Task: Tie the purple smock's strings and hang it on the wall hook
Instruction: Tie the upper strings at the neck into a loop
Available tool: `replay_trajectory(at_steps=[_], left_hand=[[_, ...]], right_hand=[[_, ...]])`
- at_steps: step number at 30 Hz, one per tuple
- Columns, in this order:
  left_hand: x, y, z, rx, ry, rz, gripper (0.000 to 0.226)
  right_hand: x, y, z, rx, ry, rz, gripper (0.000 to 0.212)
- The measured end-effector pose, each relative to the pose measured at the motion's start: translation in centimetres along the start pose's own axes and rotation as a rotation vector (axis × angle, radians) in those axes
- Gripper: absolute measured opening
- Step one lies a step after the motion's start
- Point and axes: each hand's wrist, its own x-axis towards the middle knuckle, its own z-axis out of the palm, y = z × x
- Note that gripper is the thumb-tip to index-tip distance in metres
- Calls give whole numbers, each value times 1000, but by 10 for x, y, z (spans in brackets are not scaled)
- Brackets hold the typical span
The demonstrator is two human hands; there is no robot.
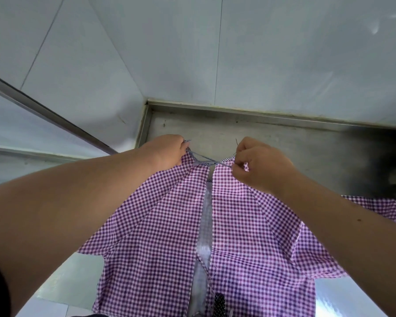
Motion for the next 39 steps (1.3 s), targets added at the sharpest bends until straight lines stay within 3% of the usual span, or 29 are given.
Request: replay_trajectory(at_steps=[6, 12, 14, 17, 19, 21, 23, 26, 29, 33, 39], left_hand=[[2, -2, -3, -148, 2, -103, 43], [1, 4, 4, 111, -94, -117, 46], [-1, 6, 8, 158, -12, -68, 42], [-2, 12, 13, 235, 131, 164, 61], [-2, 22, 16, 265, 98, 330, 61], [-1, 32, 19, 210, -4, 378, 47], [-1, 41, 21, 136, -96, 334, 32], [-3, 48, 20, -61, -201, 256, 31], [-7, 49, 15, -243, -219, 208, 31], [-10, 52, 8, -351, -225, 92, 30], [-15, 48, 3, -522, -216, -63, 30]], right_hand=[[-2, 10, 8, -111, -94, 0, 24], [0, 9, 10, -70, -85, 1, 20], [2, 7, 10, -64, -85, 5, 20], [6, 4, 11, -57, -98, -30, 20], [6, 2, 10, -22, -119, -63, 16], [4, 0, 8, 44, -130, -76, 13], [1, 0, 7, 120, -124, -56, 16], [1, 2, 5, 167, -95, 14, 24], [4, 7, 7, 154, -74, 136, 6], [12, -7, 19, 173, 6, 124, 43], [25, -22, 32, 142, -28, 103, 20]])
